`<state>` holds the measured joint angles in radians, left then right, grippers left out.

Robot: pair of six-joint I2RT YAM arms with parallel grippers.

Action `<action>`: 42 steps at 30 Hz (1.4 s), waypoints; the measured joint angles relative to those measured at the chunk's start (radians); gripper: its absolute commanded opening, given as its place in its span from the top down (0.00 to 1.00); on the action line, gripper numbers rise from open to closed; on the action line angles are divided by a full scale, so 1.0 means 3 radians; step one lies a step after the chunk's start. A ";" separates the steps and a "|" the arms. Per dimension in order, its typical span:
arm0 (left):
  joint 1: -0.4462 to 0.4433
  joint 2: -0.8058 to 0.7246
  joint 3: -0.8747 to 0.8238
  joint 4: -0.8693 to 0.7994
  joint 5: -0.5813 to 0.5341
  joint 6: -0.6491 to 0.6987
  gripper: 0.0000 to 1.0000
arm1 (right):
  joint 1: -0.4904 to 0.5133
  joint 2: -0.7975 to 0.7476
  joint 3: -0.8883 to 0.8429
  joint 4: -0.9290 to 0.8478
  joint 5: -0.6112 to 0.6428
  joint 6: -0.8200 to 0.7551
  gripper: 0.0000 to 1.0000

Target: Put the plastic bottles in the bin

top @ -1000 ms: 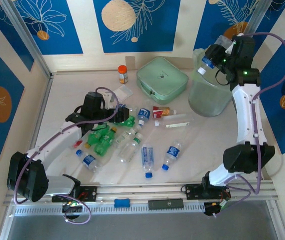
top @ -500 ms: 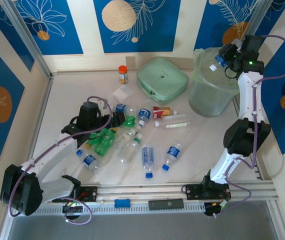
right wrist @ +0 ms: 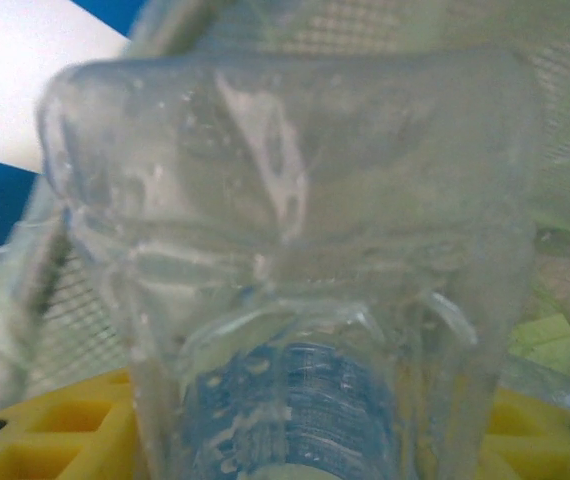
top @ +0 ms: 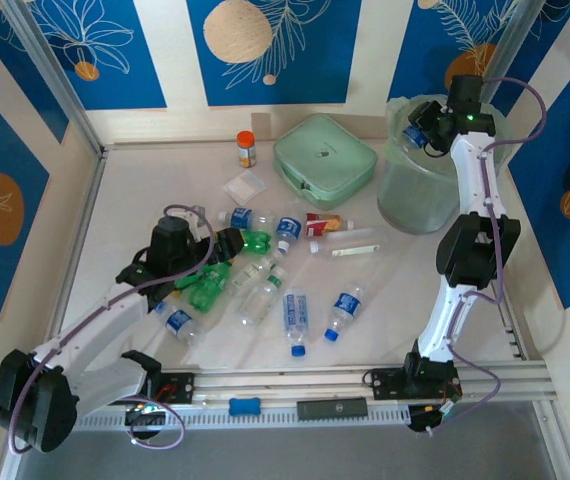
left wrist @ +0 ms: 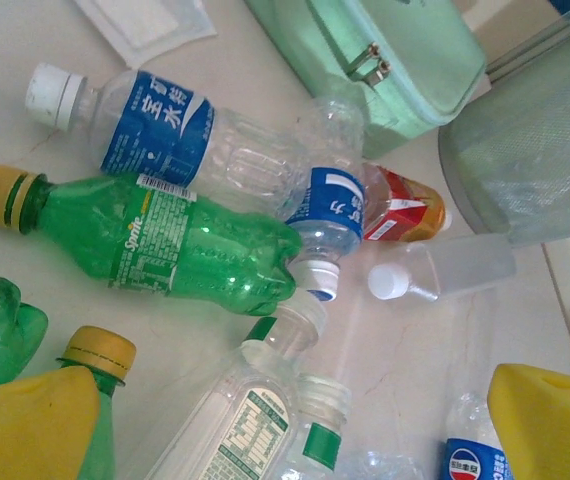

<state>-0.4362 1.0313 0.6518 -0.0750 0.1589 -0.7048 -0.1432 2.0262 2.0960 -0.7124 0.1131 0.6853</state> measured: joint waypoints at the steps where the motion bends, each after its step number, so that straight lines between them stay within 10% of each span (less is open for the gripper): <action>1: 0.0000 -0.0032 -0.0008 -0.0001 -0.0014 0.0010 0.01 | -0.0003 0.0010 0.0010 -0.0027 0.0003 0.0005 0.37; 20: 0.0023 0.0001 0.0338 -0.0693 -0.0224 0.0493 0.01 | 0.0106 -0.0509 0.0120 -0.0131 0.0060 -0.0249 0.11; 42: 0.1286 0.0882 0.1325 -0.2256 -0.0755 0.1771 0.01 | 0.1560 -0.2950 -0.3059 0.0917 0.0188 -0.0207 0.01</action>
<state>-0.0505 1.2961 1.0492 -0.7517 -0.0677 -0.1734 0.3248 1.1412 1.1782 -0.4374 0.1696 0.6231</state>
